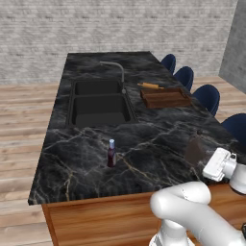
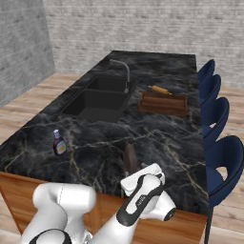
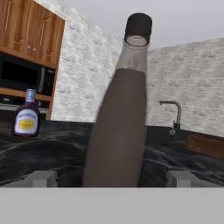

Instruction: Move the condiment bottle and syrup bottle from the cabinet to the dining counter.

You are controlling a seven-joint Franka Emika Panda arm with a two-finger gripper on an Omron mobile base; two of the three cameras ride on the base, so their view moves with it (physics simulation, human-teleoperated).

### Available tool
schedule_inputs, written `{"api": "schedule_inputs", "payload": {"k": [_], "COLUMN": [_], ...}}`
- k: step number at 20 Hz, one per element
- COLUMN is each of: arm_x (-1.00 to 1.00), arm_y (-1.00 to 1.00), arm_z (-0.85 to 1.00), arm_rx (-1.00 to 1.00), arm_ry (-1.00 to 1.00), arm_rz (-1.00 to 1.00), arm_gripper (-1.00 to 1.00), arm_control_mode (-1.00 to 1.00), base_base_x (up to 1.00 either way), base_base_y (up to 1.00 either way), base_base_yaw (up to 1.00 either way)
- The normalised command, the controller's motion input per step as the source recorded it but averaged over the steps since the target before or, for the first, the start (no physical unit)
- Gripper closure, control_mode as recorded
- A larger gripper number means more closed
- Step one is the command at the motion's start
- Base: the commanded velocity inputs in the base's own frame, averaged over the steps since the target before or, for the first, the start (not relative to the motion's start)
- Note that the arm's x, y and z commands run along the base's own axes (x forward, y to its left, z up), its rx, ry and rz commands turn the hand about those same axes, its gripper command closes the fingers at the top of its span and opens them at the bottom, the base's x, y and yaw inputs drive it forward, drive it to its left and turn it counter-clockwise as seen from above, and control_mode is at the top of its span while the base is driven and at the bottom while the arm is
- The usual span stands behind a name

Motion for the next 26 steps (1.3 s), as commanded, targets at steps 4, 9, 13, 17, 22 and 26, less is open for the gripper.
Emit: {"api": "schedule_inputs", "payload": {"k": [4,9,13,17,22,26], "arm_x": [-0.46,-0.42,-0.42,-0.41,-0.40,-0.23], "arm_y": [0.00,0.00,0.00,0.00,0.02,0.19], "arm_z": [0.46,0.52,0.64,0.82,0.98,1.00], "arm_rx": [-0.01,-0.02,-0.04,-0.09,-0.14,-0.19], "arm_ry": [-0.05,-0.04,-0.01,0.00,0.09,0.26], "arm_rz": [-0.01,-0.01,-0.05,-0.09,-0.12,-0.10], "arm_gripper": [-1.00,-1.00,-1.00,-1.00,-1.00,-1.00], "arm_control_mode": [-1.00,-1.00,-1.00,-1.00,-1.00,-1.00], "base_base_x": [0.00,0.00,0.00,0.00,0.00,0.00], "base_base_y": [0.00,0.00,0.00,0.00,0.00,0.00], "base_base_yaw": [0.00,0.00,0.00,0.00,0.00,0.00]}}
